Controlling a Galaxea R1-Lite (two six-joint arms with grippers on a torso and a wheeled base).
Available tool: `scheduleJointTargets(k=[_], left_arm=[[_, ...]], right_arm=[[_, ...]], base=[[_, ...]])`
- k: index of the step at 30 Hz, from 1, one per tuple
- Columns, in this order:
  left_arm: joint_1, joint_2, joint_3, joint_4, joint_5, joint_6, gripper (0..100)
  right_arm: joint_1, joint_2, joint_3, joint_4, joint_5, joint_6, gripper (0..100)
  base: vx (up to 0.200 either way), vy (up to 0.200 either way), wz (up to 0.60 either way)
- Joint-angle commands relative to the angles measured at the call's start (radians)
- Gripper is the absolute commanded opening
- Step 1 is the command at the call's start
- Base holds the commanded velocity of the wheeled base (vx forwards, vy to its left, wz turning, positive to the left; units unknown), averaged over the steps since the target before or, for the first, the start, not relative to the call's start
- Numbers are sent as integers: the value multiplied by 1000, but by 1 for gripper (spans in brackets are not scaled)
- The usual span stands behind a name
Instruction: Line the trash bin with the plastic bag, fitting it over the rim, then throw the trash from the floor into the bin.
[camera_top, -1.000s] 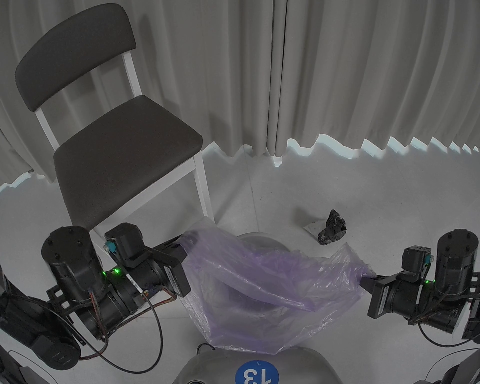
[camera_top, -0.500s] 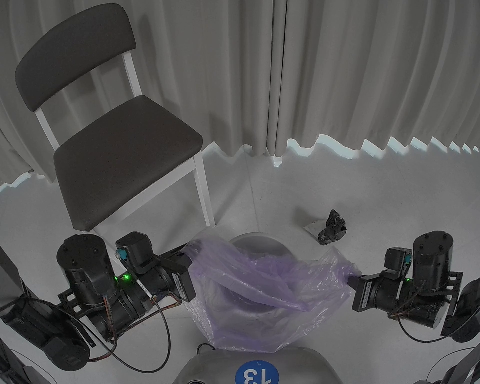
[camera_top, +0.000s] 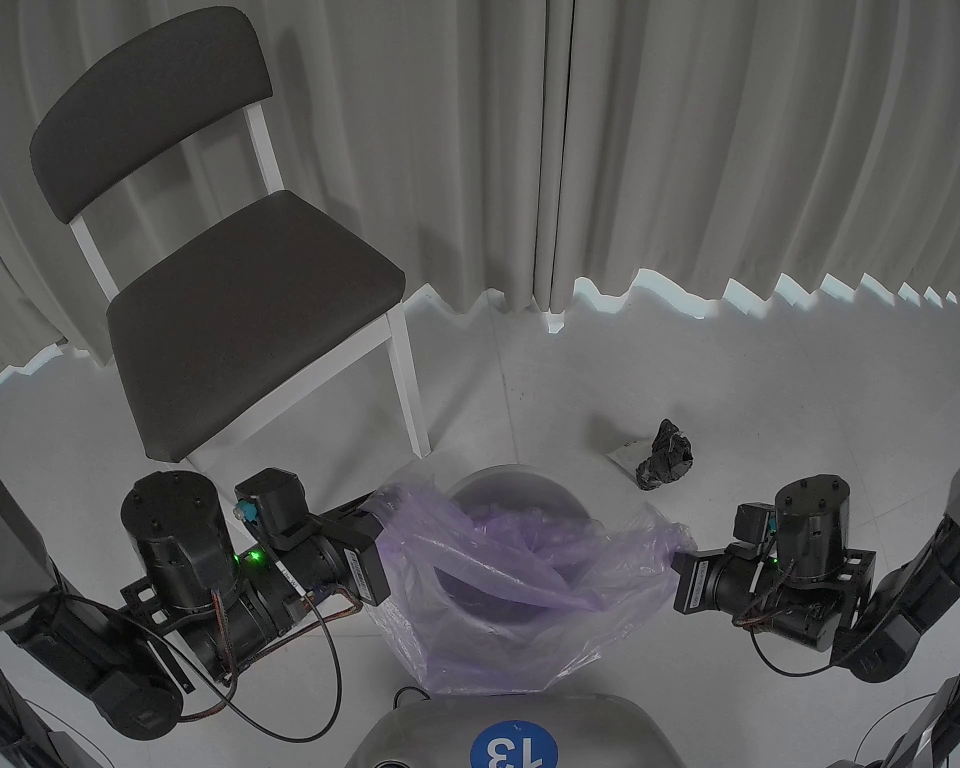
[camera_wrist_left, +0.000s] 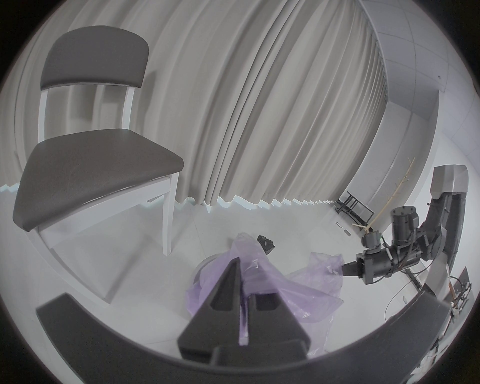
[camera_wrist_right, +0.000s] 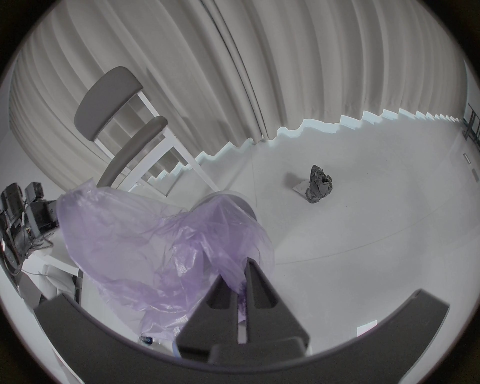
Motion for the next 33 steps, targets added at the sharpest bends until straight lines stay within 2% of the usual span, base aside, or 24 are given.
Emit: scheduleJointTargets(k=[1,6,8,12,15,18,19,20,22,33], left_arm=[[21,20,-15,-7,-2,-3,0],[27,46,-25,-38,-5,-34,0],[27,92,-48,-93,-6,-75,0],[29,141,-55,-162,-5,-83,0],[29,145,-57,-171,-5,-84,0],[29,151,-58,-168,-6,-100,0],[29,153,-58,-168,-6,-101,0],[32,164,-71,-163,-6,-129,0],[41,176,-80,-159,-8,-141,0],[29,204,-51,-154,-43,-141,0]], right_arm=[[-55,73,-13,-13,20,-1,0],[-75,77,-24,-11,32,-1,0],[-98,73,-42,-11,45,2,0],[-121,37,-76,15,80,59,0],[-124,2,-100,84,106,87,0],[-124,-50,-202,293,138,172,0],[-124,-53,-206,300,140,174,0],[-124,-62,-254,401,149,203,0],[-127,-67,-278,466,160,211,0],[-128,-61,-271,489,170,203,0]], base=[[0,0,0],[0,0,0],[0,0,0],[0,0,0],[0,0,0],[0,0,0],[0,0,0],[0,0,0],[0,0,0],[0,0,0]])
